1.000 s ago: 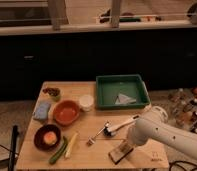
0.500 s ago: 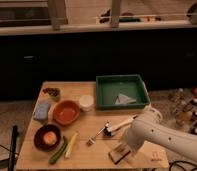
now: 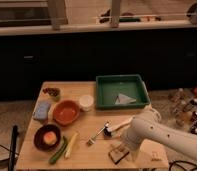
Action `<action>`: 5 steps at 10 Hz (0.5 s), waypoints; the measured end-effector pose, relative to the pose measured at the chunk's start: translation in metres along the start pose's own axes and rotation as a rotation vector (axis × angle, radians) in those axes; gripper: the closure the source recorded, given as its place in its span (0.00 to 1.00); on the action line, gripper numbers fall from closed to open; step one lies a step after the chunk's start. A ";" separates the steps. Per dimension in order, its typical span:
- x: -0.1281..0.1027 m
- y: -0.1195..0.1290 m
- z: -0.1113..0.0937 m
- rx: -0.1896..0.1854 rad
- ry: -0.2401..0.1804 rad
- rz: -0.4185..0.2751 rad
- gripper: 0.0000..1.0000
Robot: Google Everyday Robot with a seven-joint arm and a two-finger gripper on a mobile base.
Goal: Place eraser in tray
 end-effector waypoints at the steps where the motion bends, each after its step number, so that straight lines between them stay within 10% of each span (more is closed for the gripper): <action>1: 0.000 0.001 0.006 0.000 -0.030 0.003 0.20; 5: 0.005 0.003 0.016 0.002 -0.088 0.023 0.22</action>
